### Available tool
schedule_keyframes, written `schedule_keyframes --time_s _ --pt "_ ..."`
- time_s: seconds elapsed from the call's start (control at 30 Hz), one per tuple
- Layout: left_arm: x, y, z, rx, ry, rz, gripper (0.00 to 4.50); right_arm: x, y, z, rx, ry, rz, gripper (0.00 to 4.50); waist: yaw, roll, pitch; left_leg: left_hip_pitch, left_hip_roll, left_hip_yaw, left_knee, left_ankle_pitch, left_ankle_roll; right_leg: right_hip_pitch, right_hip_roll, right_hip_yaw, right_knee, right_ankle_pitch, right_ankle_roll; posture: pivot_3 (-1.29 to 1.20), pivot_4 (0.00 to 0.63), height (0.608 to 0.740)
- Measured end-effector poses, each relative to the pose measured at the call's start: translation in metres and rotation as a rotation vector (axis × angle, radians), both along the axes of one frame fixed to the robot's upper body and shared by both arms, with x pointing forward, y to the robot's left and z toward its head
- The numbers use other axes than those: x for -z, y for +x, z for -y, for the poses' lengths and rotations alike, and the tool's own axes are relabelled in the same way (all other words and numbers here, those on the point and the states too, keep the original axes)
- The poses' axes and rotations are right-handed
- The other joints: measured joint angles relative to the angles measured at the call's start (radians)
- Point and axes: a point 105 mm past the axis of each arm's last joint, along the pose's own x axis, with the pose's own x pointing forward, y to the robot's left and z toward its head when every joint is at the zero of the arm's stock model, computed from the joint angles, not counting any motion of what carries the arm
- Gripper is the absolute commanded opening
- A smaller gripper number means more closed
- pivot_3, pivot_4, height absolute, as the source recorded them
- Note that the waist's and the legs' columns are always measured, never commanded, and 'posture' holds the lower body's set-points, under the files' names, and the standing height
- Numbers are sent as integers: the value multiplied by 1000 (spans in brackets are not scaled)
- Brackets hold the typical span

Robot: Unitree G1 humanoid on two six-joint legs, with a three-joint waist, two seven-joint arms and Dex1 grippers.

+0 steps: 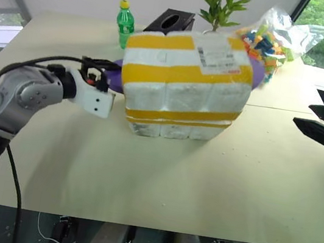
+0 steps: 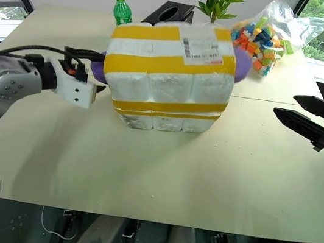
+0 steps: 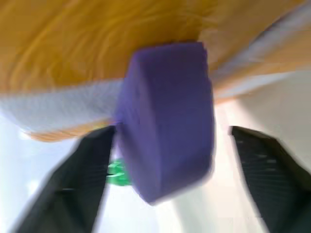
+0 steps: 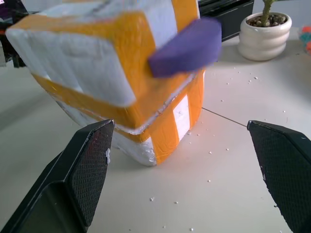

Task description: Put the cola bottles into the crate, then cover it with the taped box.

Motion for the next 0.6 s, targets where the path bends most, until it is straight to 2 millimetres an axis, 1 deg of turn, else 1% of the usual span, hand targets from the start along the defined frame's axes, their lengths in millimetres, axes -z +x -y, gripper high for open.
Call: schedule_keyframes --time_s 0.07,0.2,0.27,0.33,0.4,0.47,0.53,0.6 --pt "-1 -7 -5 5 -13 11 4132 2 1 -2 -7 -2 -7 4500 0 0 0 0 0 0 0 0 0 0 0 0 0 0 0 0 150 732" --pt "4 -20 -14 29 -59 -7 4132 3 1 -2 -12 -2 -11 4500 1 0 0 0 0 0 0 0 0 0 0 0 0 0 0 0 150 732" --pt "2 -28 -17 50 -104 -31 4132 4 1 -3 -16 -2 -14 4500 0 0 0 0 0 0 0 0 0 0 -1 0 0 0 0 0 150 732" --pt "0 -37 -21 54 -193 -86 4132 5 2 -4 -21 -3 -20 4500 0 0 0 0 0 0 0 0 0 0 -1 0 0 0 0 0 150 732" --pt "-2 -44 -32 2 -338 -217 4132 7 2 -5 -25 -1 -26 4500 -1 0 0 0 1 0 0 0 0 0 0 0 0 0 0 0 150 732" --pt "-9 -50 -50 -93 -535 -396 4132 9 3 -4 -22 -2 -32 4500 -3 1 0 0 1 0 0 0 0 -1 1 0 0 0 0 0 150 732" --pt "-11 -61 -64 -171 -716 -639 4132 10 4 -5 -30 -8 -32 4500 -4 1 0 0 1 0 0 0 0 0 1 0 1 0 0 0 150 732" --pt "-9 -80 -72 -204 -852 -912 4132 11 4 -5 -36 -11 -31 4500 -7 1 0 1 1 0 0 0 0 0 3 -1 1 -1 0 0 150 732"
